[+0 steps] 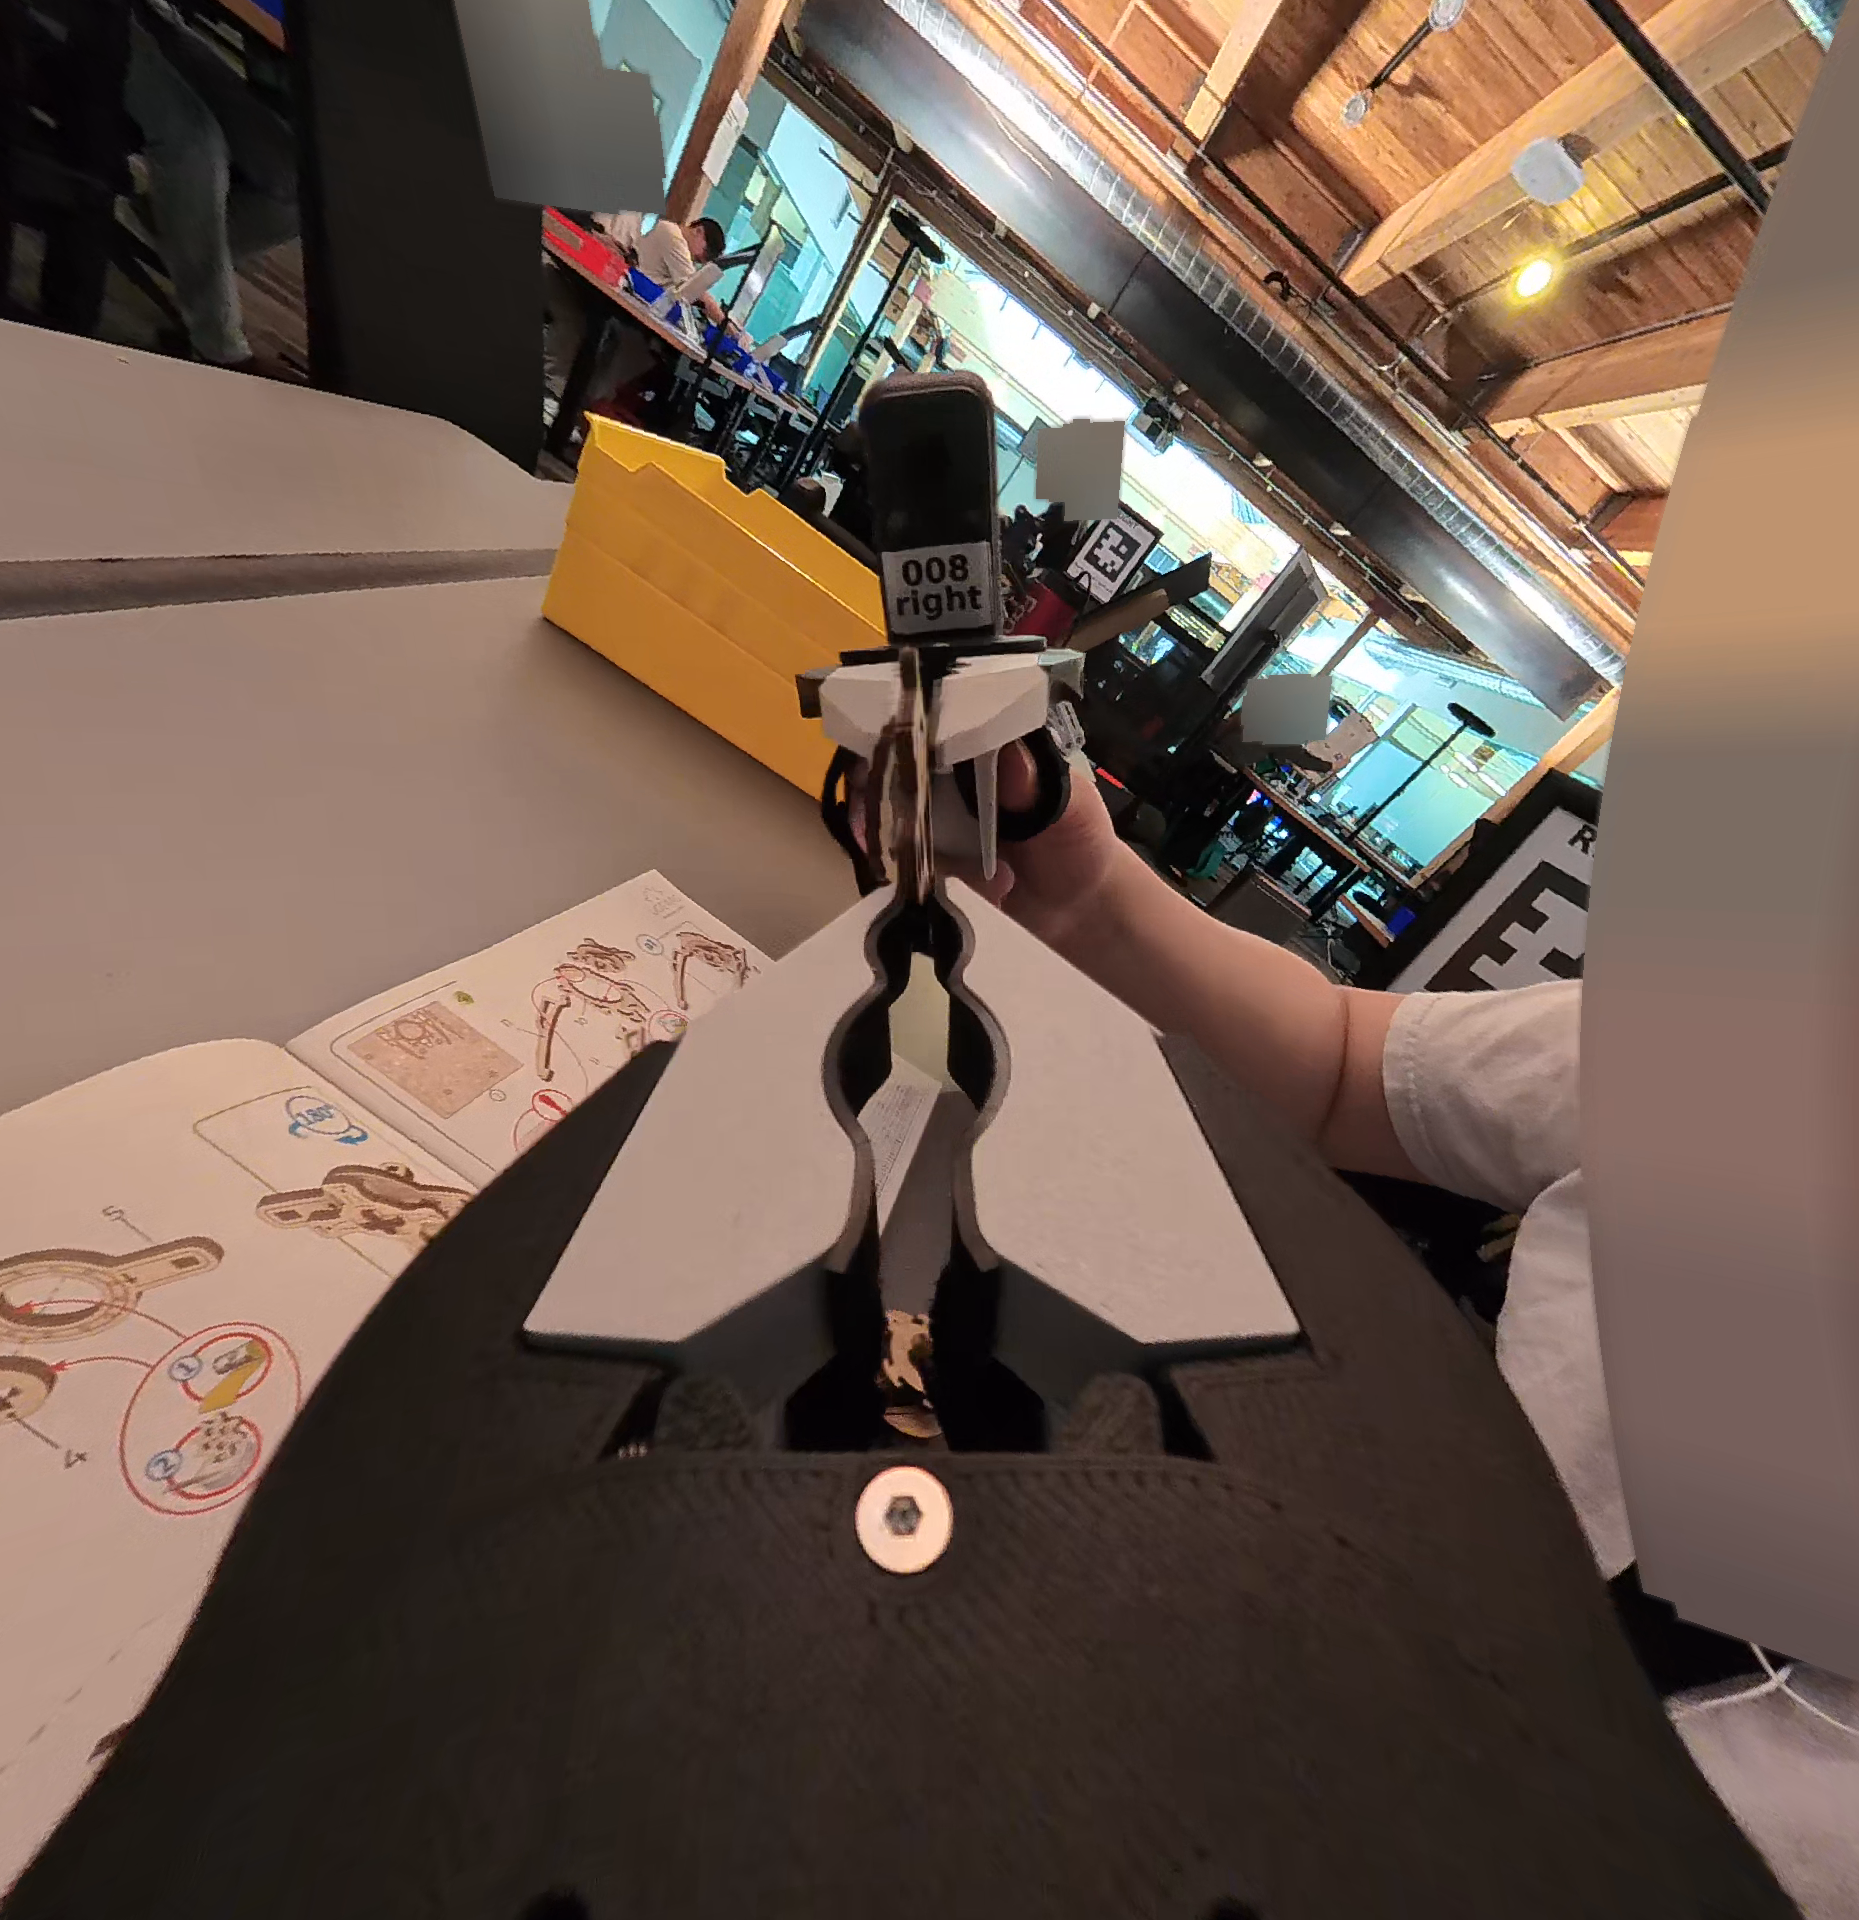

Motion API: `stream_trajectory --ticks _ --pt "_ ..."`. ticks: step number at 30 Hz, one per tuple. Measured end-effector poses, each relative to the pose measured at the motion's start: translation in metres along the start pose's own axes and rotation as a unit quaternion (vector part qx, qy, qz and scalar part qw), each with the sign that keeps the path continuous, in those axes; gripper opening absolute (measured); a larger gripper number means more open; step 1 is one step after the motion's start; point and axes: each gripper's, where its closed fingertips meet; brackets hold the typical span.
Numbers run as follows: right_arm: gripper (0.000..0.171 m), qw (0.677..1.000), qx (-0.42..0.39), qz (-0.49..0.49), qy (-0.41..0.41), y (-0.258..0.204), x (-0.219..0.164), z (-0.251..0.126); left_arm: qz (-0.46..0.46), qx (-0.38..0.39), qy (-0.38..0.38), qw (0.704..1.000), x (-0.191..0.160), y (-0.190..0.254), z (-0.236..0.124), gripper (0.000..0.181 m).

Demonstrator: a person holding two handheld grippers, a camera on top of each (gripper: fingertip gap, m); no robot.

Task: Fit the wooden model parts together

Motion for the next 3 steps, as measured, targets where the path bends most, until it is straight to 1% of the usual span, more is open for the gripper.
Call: stream_trajectory --ticks 1,2,3 --pt "0.001 1.000 0.011 0.006 0.005 -0.0033 0.0018 -0.0002 -0.001 -0.012 0.002 1.000 0.0007 0.0037 0.0001 0.001" --pt "0.001 1.000 0.021 0.019 0.013 -0.0054 0.0038 -0.0007 -0.001 -0.025 0.009 1.000 0.0030 0.0080 -0.0007 0.005" --pt "0.001 0.999 0.023 0.033 0.023 -0.0042 0.0058 -0.0020 0.001 -0.029 0.018 0.999 0.0066 0.0097 -0.0021 0.014"
Point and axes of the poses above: each gripper's, where its closed fingertips meet, z out along the fingers, x out of its top, y = z × x across the jaws, and after that the axes turned 10 degrees about -z, right-handed
